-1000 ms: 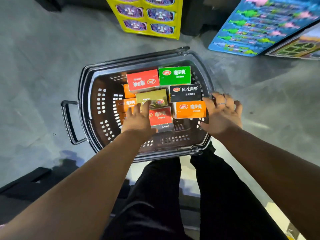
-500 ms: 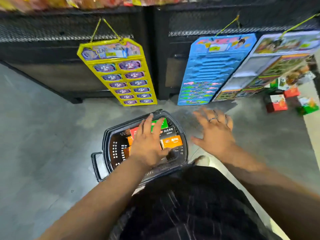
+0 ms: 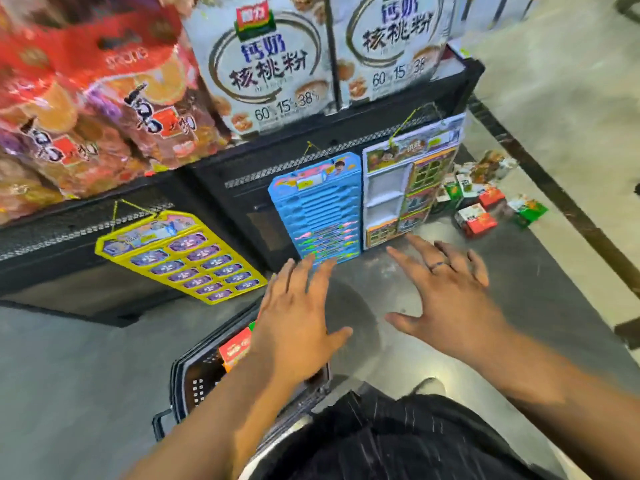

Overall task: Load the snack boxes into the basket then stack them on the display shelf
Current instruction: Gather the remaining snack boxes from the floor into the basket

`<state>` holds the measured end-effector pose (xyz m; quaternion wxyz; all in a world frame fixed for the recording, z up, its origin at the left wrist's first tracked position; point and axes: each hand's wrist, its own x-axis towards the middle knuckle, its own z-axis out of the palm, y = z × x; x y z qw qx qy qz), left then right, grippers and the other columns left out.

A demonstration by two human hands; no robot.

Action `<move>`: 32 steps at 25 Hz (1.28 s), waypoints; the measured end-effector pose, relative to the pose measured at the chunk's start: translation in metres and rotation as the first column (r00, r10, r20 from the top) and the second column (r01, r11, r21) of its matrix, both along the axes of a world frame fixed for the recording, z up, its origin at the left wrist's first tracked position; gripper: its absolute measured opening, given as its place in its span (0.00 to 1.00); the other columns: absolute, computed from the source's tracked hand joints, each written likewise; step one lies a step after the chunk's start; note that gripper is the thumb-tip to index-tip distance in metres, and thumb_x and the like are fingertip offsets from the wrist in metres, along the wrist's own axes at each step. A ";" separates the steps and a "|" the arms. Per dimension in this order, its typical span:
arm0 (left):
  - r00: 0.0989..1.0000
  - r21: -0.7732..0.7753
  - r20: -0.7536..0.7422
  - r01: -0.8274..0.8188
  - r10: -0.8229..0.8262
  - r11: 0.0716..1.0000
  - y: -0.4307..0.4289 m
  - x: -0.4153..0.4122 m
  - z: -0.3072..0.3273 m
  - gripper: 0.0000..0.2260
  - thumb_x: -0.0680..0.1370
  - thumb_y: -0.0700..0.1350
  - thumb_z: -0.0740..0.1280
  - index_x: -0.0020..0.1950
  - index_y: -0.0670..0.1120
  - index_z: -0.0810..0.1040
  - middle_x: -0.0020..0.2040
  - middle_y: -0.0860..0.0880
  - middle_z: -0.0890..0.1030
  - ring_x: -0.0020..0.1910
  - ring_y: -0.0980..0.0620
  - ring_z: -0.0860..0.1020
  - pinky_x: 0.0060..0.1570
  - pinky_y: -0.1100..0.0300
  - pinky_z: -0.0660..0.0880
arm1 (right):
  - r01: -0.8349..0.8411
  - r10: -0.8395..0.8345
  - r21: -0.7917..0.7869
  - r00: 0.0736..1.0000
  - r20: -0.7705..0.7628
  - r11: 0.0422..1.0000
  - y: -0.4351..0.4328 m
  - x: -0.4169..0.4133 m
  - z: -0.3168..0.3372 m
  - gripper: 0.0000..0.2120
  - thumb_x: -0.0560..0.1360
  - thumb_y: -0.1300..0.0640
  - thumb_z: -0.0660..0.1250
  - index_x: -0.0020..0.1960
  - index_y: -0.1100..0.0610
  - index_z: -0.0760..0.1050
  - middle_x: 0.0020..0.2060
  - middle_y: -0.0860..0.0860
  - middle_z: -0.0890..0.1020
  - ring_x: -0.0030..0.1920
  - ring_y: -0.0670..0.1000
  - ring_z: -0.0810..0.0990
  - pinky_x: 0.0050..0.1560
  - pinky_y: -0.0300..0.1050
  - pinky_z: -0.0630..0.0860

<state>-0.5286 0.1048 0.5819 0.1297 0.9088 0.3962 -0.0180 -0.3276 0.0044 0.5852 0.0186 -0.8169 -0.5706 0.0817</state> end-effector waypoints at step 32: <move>0.834 -0.266 -0.028 0.525 -0.550 0.809 0.121 0.718 -0.033 0.44 0.74 0.63 0.67 0.80 0.52 0.44 0.79 0.47 0.55 0.77 0.46 0.55 0.75 0.49 0.57 | 0.598 -0.639 -0.263 0.762 -0.108 0.757 0.028 0.612 -0.003 0.43 0.72 0.34 0.67 0.77 0.39 0.46 0.79 0.50 0.50 0.77 0.57 0.53 0.74 0.59 0.50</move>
